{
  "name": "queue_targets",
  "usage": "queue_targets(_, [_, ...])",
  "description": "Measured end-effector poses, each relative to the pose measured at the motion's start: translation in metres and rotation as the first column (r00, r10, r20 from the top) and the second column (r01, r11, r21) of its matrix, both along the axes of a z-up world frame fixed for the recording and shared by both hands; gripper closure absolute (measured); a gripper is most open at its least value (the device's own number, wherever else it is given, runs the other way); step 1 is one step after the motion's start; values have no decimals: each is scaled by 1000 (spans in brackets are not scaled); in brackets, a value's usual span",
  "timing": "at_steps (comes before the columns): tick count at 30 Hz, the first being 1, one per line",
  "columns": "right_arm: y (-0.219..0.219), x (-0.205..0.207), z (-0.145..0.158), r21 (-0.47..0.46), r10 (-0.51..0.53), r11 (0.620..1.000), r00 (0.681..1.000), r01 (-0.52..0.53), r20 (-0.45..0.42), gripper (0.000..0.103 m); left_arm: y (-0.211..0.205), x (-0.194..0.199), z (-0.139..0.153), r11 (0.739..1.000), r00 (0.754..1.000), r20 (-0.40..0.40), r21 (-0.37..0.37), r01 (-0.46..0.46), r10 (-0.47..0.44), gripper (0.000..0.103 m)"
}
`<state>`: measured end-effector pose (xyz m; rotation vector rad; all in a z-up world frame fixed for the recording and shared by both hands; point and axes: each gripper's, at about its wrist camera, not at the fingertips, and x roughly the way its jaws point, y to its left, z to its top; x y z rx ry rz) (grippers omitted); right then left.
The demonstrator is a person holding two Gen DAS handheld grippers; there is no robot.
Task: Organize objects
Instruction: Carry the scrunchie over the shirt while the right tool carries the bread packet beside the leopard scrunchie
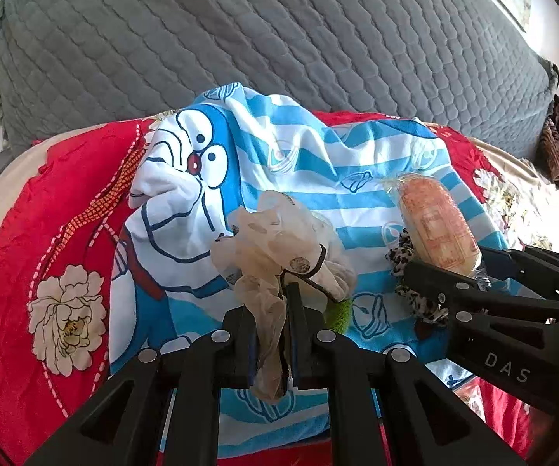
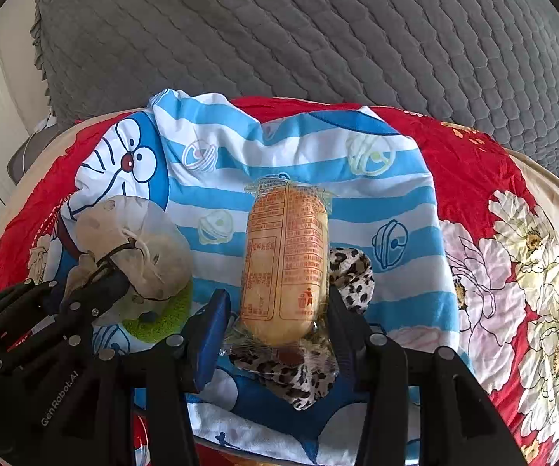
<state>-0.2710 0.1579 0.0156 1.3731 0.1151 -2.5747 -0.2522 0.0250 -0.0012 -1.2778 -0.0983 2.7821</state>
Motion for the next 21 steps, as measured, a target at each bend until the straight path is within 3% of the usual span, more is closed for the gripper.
queue_targets(21, [1, -1, -9, 0, -5, 1000, 1000, 5, 14, 53, 0, -3, -8, 1000, 1000, 19, -17, -8, 8, 90])
